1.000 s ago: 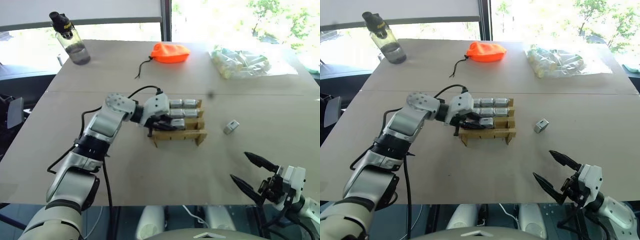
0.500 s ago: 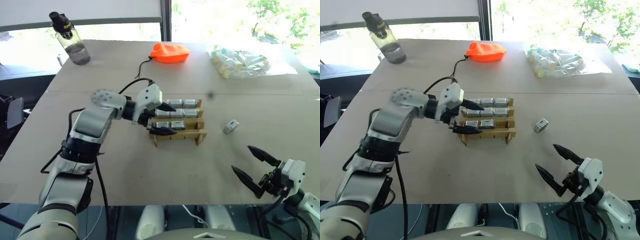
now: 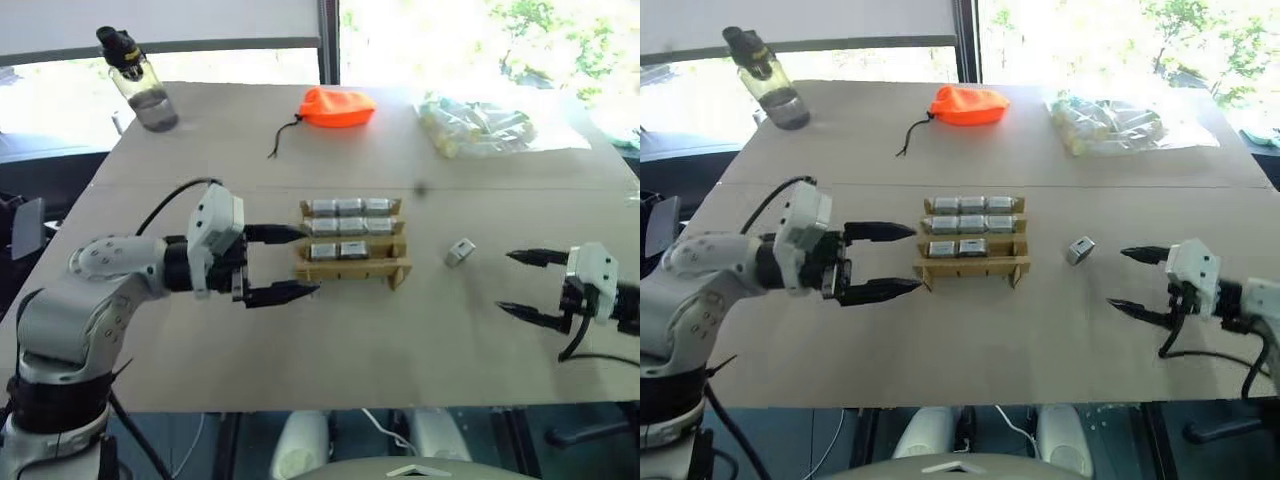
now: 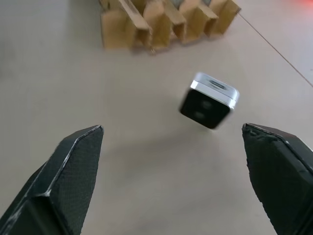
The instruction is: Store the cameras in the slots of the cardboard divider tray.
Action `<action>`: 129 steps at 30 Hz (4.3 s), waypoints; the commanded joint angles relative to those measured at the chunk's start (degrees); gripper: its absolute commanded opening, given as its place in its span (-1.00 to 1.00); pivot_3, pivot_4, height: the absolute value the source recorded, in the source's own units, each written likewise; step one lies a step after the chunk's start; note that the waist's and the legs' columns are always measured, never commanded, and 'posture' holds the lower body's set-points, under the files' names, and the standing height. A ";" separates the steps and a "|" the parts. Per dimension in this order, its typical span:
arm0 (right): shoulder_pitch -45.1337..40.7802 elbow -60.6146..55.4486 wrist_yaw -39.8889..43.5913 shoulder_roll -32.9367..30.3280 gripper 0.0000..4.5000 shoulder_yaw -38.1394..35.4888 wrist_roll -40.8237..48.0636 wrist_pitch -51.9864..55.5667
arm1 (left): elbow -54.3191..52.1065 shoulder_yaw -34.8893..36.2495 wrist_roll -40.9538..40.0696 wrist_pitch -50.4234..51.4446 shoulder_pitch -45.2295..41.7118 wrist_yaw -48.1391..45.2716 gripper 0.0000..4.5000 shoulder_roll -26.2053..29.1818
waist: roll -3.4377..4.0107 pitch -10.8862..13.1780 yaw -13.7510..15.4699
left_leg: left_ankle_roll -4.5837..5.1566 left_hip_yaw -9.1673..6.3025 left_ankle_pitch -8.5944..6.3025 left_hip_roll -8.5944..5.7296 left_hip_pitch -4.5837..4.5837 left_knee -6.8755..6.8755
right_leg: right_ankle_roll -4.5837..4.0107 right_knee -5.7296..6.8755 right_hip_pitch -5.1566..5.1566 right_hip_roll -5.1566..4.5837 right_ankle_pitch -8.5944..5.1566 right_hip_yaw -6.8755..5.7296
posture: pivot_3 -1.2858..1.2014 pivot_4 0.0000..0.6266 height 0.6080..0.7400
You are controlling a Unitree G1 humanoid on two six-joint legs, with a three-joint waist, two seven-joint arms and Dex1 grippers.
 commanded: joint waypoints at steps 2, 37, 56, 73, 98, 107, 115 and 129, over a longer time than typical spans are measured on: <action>-15.09 12.92 8.54 -0.56 1.00 7.35 -8.34 -6.16 | -7.20 5.46 -2.07 -2.43 5.59 4.36 0.94 -0.75 | 0.00 0.01 -0.12 | -0.01 -0.06 0.00 0.02 -0.01 -0.04 | -0.01 -0.02 0.01 0.00 0.00 -0.05 | 0.03 -0.52 0.78; -56.10 53.88 16.41 16.41 1.00 33.99 -33.36 -46.67 | -16.69 12.07 -5.75 -13.84 24.41 11.12 0.94 -1.41 | 0.41 0.28 -0.88 | -0.11 -0.10 0.04 -0.02 -0.14 -0.26 | -0.05 -0.23 -0.04 -0.46 0.01 -0.26 | 0.03 -0.52 0.78; -56.49 53.96 16.41 15.97 -0.03 34.38 -33.22 -47.12 | -14.75 12.18 -8.58 -14.77 26.33 4.82 0.98 3.56 | 0.54 0.36 -0.89 | -0.11 -0.09 0.04 -0.04 -0.15 -0.27 | -0.05 -0.24 -0.04 -0.41 0.01 -0.29 | 0.03 -0.52 0.78; -52.83 12.41 15.87 7.83 -0.67 34.68 -8.25 16.33 | -13.04 11.15 -7.95 -14.44 24.27 5.86 0.98 4.26 | 0.65 0.43 -0.63 | -0.12 -0.19 0.03 -0.01 -0.40 -0.32 | -0.06 -0.25 -0.28 -0.57 0.02 -0.40 | 0.03 -0.52 0.78; -56.18 -10.20 1.21 17.99 -0.67 41.83 -16.86 52.85 | -6.65 12.52 -5.68 -16.85 22.50 2.69 0.98 4.93 | 0.58 0.39 -0.72 | -0.08 -0.13 0.02 -0.10 -0.75 -0.40 | -0.05 -0.21 -0.71 -0.41 0.04 -0.71 | 0.03 -0.52 0.78; -54.84 -6.02 1.08 19.73 -0.67 43.48 -20.95 48.81 | -7.29 12.83 -5.78 -16.54 23.50 3.47 0.98 4.87 | 0.58 0.38 -0.77 | -0.08 -0.13 0.02 -0.10 -0.76 -0.40 | -0.04 -0.22 -0.71 -0.41 0.04 -0.74 | 0.03 -0.52 0.78; -54.04 -5.94 2.14 21.21 -0.67 43.73 -22.18 49.16 | -6.93 12.58 -5.81 -16.42 22.58 3.62 0.98 5.23 | 0.58 0.38 -0.74 | -0.08 -0.13 0.02 -0.10 -0.76 -0.40 | -0.04 -0.21 -0.70 -0.40 0.04 -0.74 | 0.03 -0.52 0.78; -50.05 -9.86 3.51 20.45 -0.67 45.21 -23.45 50.67 | -7.40 12.55 -6.36 -15.33 21.67 3.92 0.98 5.70 | 0.57 0.38 -0.64 | -0.09 -0.15 0.02 -0.11 -0.77 -0.40 | -0.04 -0.22 -0.70 -0.40 0.04 -0.78 | 0.03 -0.52 0.78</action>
